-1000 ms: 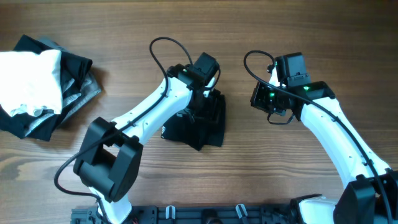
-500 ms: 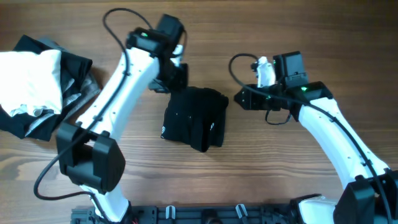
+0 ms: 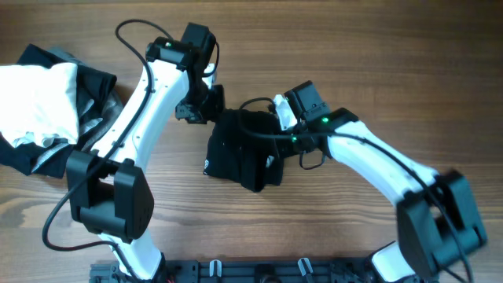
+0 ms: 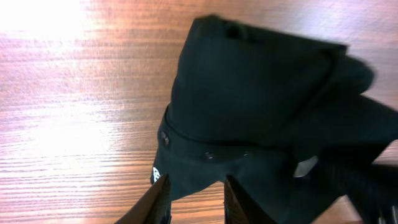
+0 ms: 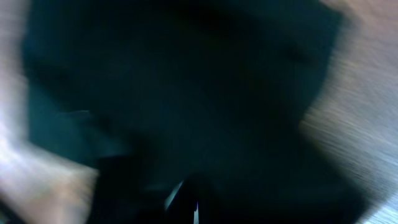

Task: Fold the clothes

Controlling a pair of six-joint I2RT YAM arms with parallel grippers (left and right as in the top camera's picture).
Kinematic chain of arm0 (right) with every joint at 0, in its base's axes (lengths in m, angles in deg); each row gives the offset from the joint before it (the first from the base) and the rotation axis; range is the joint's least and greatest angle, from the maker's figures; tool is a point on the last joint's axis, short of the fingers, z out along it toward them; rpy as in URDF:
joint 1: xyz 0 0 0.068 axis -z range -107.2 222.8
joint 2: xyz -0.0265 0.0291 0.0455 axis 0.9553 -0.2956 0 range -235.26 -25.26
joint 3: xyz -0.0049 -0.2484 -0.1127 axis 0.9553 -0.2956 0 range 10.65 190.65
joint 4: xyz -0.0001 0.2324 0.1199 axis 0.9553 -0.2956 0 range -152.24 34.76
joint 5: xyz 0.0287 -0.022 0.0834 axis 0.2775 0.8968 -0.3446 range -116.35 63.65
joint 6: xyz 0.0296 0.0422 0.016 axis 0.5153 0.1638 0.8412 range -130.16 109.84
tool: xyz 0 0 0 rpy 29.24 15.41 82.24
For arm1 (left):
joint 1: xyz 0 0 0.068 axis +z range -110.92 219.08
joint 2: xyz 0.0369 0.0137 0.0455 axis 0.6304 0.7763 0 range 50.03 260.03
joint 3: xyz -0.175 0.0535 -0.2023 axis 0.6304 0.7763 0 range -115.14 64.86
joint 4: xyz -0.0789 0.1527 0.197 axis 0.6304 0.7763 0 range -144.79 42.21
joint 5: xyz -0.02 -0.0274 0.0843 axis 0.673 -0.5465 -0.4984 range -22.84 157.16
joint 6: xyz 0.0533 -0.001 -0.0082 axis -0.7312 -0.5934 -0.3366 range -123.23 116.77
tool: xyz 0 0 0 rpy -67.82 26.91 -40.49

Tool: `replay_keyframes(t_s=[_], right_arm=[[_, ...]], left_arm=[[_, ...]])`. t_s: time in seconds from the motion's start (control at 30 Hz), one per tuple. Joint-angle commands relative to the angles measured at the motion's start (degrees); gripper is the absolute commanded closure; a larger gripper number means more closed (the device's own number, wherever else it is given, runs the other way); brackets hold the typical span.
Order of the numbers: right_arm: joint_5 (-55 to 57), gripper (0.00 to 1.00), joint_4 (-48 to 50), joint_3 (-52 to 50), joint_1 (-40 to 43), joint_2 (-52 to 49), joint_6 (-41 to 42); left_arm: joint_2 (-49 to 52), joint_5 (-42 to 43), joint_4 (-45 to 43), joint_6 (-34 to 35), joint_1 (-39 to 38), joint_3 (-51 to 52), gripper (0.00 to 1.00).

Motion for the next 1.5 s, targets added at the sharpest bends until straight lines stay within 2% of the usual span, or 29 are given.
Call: replay_keyframes(t_s=[0.0, 0.13, 0.2, 0.33, 0.37, 0.47, 0.53, 0.63, 0.73, 0.83, 0.97, 1.07, 1.13, 1.2, 1.27, 1.3, 1.33, 1.47], right_arm=[[5.3, 0.96, -1.9, -0.7, 5.7, -3.1, 10.8], [7.2, 0.96, -2.5, -0.7, 11.3, -1.0, 10.1], [5.6, 0.94, -2.5, -0.7, 13.1, 0.2, 6.8], [-1.1, 0.85, -2.6, -0.7, 13.7, 2.1, -1.8], [-3.1, 0.83, -2.5, -0.7, 13.5, 2.8, -3.5], [-6.3, 0.83, -1.9, -0.7, 12.8, 4.3, -4.8], [-9.1, 0.83, -1.2, -0.7, 12.5, 5.2, -6.2], [-14.5, 0.83, 0.7, -0.7, 12.4, 5.9, -7.0], [-16.9, 0.83, 2.7, -0.7, 12.4, 5.9, -6.4], [-17.8, 0.83, 5.1, -0.7, 12.4, 5.9, -5.1], [-19.2, 0.83, 8.9, -0.7, 12.4, 5.9, -3.3], [-19.8, 0.83, 11.9, -0.7, 11.9, 5.9, -2.4], [-19.7, 0.83, 13.9, -0.7, 11.2, 5.9, -1.0], [-19.6, 0.83, 15.8, -0.7, 10.4, 5.9, -0.7], [-18.7, 0.83, 17.6, -0.7, 9.5, 5.9, 0.2], [-17.6, 0.83, 18.8, -0.7, 8.9, 5.9, 1.1], [-17.1, 0.84, 20.5, -0.7, 8.2, 5.7, 1.2], [-11.3, 0.81, 24.1, -0.7, 5.3, 5.3, 1.2]], left_arm=[[0.1, 2.2, -0.3, -1.0, -0.2, 3.6, 0.71], [0.1, 7.3, -4.1, -1.0, -0.5, 7.4, 0.62], [0.1, 9.9, -6.7, -1.0, -0.7, 9.6, 0.59], [0.1, 13.5, -12.6, -1.0, -2.0, 14.5, 0.57], [0.1, 13.5, -14.1, -1.0, -2.6, 16.0, 0.58], [0.1, 11.2, -18.8, -0.7, -3.9, 20.5, 0.81], [0.1, 8.5, -22.2, 0.7, -4.1, 23.6, 0.88], [0.1, 2.3, -28.2, 4.0, -3.6, 28.1, 0.92], [0.1, -0.4, -35.3, 3.3, -1.9, 29.9, 0.95], [0.1, -0.2, -42.0, 3.1, -0.8, 28.8, 0.94], [0.0, -0.1, -42.7, 0.0, -0.2, 22.6, 0.93], [0.0, -0.1, -36.2, -1.6, -0.2, 14.2, 0.81], [0.0, 0.5, -28.4, -1.7, -0.2, 7.5, 0.56], [0.0, 0.7, -21.7, -1.6, -0.2, 3.0, 0.39], [-0.2, 0.7, -15.1, -1.4, -0.1, -0.1, 0.27], [-0.3, 0.7, -11.7, -0.3, 0.2, -0.8, 0.18], [-0.5, 0.9, -9.6, 1.0, 0.7, -0.8, 0.01], [-0.6, 4.4, -3.4, 3.9, 4.6, -0.8, 0.0]])
